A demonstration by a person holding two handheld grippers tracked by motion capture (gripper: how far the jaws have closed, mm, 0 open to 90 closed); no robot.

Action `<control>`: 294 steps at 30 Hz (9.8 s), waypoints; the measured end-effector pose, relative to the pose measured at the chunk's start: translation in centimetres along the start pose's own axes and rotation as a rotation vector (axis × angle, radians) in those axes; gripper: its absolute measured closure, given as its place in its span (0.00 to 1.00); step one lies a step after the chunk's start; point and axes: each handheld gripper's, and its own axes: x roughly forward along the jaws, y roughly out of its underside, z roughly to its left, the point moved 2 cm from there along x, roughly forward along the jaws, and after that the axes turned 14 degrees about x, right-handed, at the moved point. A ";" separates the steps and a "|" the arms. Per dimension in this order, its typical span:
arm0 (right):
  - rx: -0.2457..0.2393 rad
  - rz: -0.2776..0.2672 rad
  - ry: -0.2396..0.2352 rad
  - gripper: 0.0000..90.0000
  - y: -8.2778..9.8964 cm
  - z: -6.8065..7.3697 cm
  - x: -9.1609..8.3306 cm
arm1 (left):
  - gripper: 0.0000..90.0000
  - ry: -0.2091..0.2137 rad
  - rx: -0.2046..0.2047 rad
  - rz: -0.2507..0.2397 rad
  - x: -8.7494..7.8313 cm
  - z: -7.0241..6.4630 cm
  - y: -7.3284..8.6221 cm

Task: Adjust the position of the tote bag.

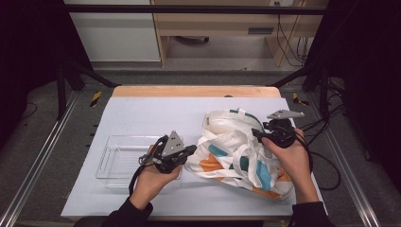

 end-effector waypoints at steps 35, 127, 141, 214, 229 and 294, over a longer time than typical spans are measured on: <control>-0.122 -0.041 -0.172 0.96 2.1 3.5 -4.4 | 0.56 0.086 0.056 -0.019 4.8 -1.3 -4.0; -0.059 0.039 0.024 0.82 4.7 -0.9 0.2 | 0.97 0.091 0.127 0.047 4.3 -9.0 3.0; -0.036 0.005 0.075 0.97 5.0 -2.7 0.4 | 0.98 0.102 0.135 0.064 4.5 -9.3 3.1; 0.019 -0.046 0.187 0.96 5.8 -5.8 2.2 | 0.99 0.139 0.162 0.104 4.8 -10.0 4.0; 0.024 -0.030 0.200 0.96 5.9 -6.4 2.8 | 0.99 0.141 0.164 0.106 4.7 -10.0 4.0; -0.079 -0.074 -0.114 0.32 7.7 3.1 -3.4 | 0.47 0.107 0.078 0.083 11.9 0.0 -6.0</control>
